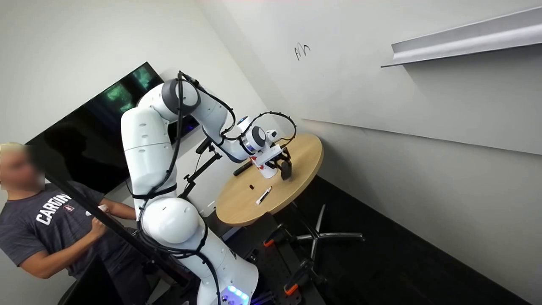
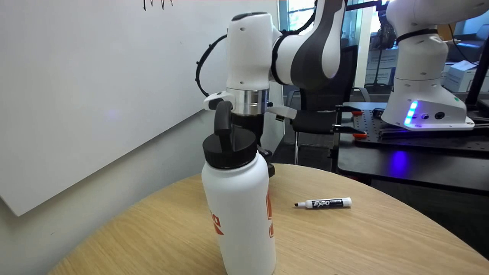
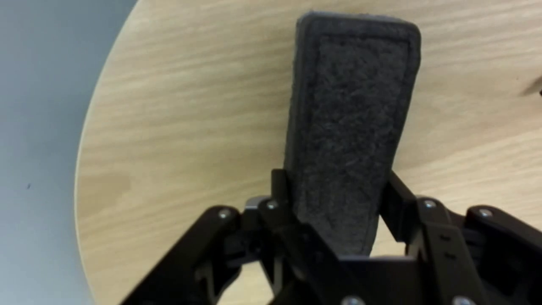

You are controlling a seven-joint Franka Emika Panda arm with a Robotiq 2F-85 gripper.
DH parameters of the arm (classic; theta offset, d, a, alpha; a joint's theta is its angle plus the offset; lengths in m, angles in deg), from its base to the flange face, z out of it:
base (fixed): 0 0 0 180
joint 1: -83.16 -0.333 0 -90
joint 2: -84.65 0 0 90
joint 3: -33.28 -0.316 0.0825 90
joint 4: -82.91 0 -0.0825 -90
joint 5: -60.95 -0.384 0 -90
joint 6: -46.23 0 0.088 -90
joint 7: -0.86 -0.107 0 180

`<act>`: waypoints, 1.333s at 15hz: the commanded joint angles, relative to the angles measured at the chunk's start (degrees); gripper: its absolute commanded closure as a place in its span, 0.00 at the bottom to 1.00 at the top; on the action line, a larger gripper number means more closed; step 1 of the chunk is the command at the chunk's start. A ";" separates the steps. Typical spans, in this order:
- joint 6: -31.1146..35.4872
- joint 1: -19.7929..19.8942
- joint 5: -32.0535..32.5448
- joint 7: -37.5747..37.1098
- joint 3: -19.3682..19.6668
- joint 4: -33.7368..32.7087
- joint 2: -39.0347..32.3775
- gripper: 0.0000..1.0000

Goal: Move the duster backwards

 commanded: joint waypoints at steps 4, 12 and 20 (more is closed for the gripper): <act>-10.95 -3.87 4.44 7.82 0.62 -15.09 -3.41 0.70; -12.91 -3.84 4.31 15.46 -0.62 -25.27 -10.00 0.12; -13.35 -3.60 4.65 14.79 0.53 -21.95 -7.30 0.00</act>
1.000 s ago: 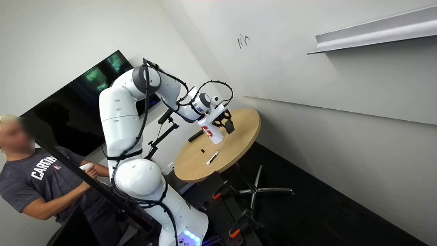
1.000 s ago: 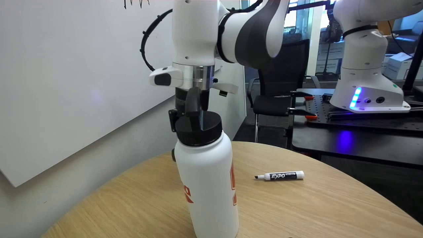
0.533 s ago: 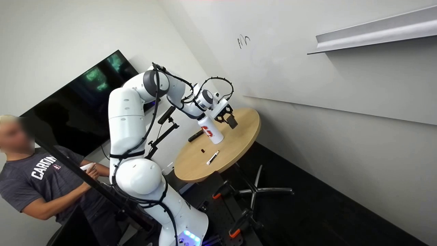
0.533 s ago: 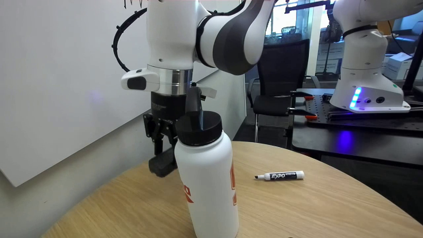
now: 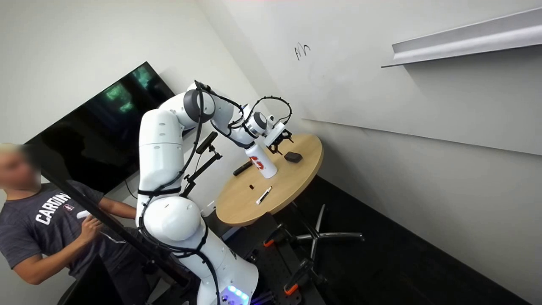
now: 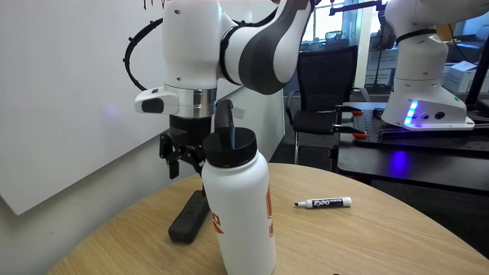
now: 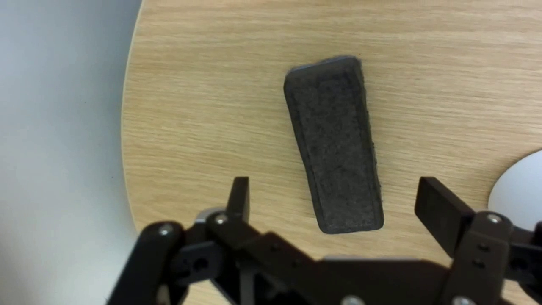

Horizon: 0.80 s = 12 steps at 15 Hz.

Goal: Move the duster backwards

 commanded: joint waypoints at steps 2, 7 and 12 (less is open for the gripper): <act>-2.32 1.43 -0.37 -0.79 0.60 6.12 5.86 0.00; -3.99 5.91 -2.64 -2.54 -0.47 17.14 14.27 0.00; -5.45 11.44 -8.82 -1.92 -3.73 27.76 22.51 0.00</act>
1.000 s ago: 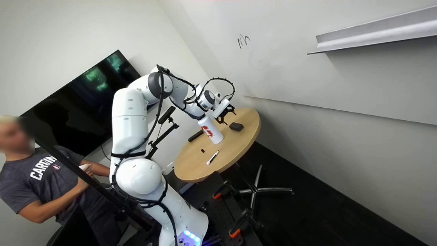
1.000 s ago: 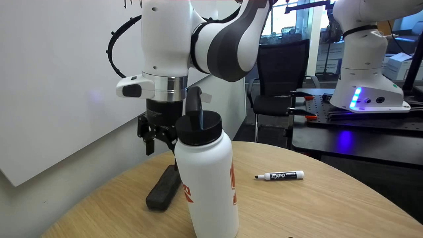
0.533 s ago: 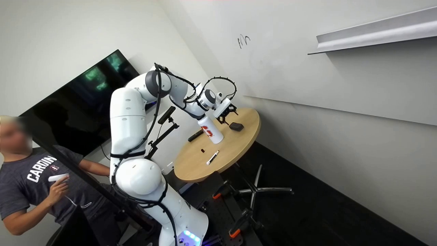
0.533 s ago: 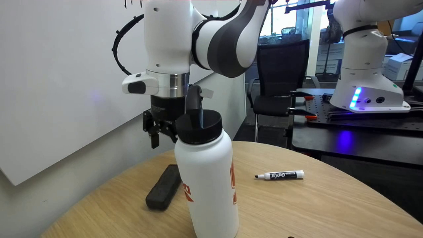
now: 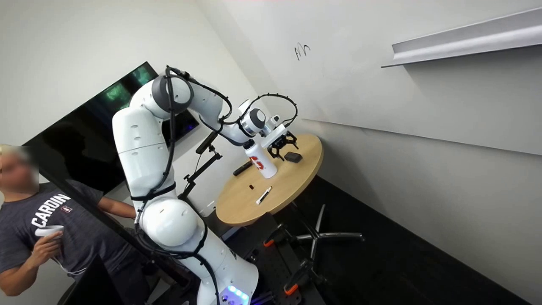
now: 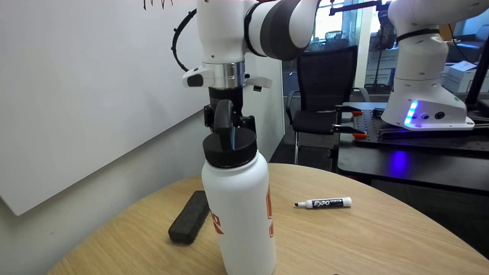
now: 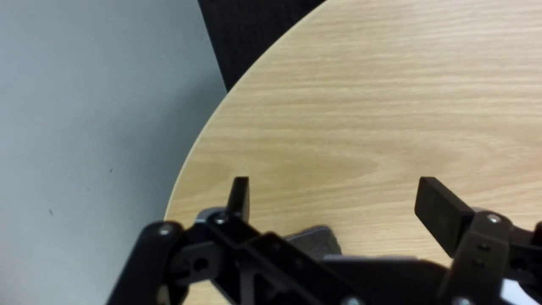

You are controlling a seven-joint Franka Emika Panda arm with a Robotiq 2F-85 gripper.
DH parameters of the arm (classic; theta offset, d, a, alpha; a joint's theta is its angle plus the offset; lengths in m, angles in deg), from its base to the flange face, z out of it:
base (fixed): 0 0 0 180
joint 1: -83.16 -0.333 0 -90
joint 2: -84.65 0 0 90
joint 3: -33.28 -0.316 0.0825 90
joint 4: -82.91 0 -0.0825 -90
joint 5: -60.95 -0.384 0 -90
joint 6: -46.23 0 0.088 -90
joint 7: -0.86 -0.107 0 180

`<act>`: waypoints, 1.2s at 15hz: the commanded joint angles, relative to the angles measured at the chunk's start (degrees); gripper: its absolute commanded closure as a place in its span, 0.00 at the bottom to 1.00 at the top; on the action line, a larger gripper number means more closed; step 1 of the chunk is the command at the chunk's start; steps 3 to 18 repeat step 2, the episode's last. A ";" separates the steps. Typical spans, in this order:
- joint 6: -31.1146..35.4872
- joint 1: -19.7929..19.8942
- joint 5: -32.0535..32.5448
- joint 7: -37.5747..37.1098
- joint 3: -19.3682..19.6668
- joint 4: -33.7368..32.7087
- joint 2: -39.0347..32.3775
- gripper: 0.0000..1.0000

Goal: Move the duster backwards

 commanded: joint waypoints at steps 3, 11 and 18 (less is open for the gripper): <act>-0.83 4.63 -5.44 -0.08 -3.52 11.38 9.76 0.00; -0.83 4.63 -5.44 -0.08 -3.52 11.38 9.76 0.00; -0.83 4.63 -5.44 -0.08 -3.52 11.38 9.76 0.00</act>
